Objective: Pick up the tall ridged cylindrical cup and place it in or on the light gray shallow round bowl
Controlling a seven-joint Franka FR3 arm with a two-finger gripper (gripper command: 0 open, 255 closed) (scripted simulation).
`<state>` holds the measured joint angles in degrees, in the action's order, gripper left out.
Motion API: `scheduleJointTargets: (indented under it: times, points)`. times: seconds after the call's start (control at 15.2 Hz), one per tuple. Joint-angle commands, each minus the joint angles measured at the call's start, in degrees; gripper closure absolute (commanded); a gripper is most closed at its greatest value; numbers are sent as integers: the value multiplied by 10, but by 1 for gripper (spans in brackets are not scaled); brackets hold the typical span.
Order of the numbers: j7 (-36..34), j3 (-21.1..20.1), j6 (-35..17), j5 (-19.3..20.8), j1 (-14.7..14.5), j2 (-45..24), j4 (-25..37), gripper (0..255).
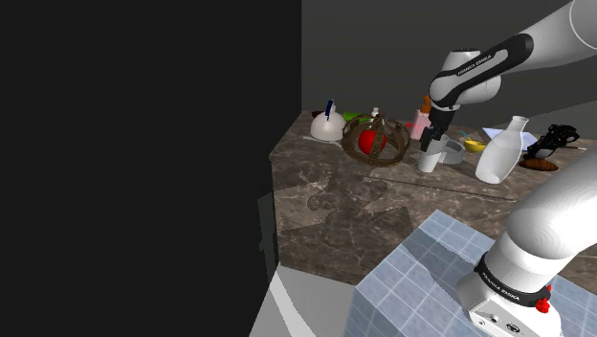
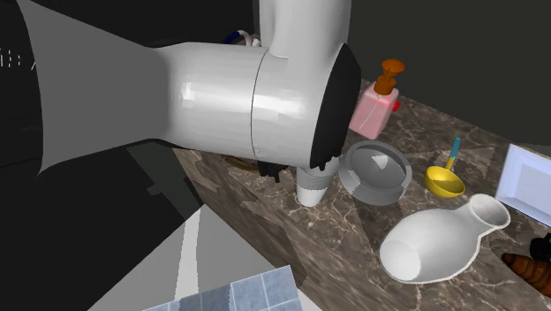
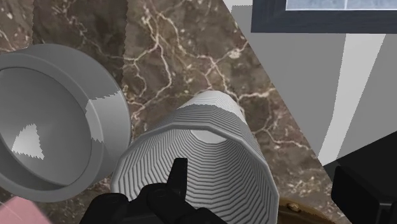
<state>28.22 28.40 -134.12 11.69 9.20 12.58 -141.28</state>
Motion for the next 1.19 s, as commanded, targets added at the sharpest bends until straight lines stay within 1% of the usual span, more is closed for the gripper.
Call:
scheduleJointTargets:
  times: [0.0,0.13,0.2,0.79,1.12]
  points:
    - [0,0,-1,0,0,-1,0,0]
    - [0,0,-1,0,0,-1,0,0]
    - [0,0,-1,0,0,-1,0,255]
    - [0,0,-1,0,0,-1,0,255]
    - [-4,-7,43,6,2,24,20,255]
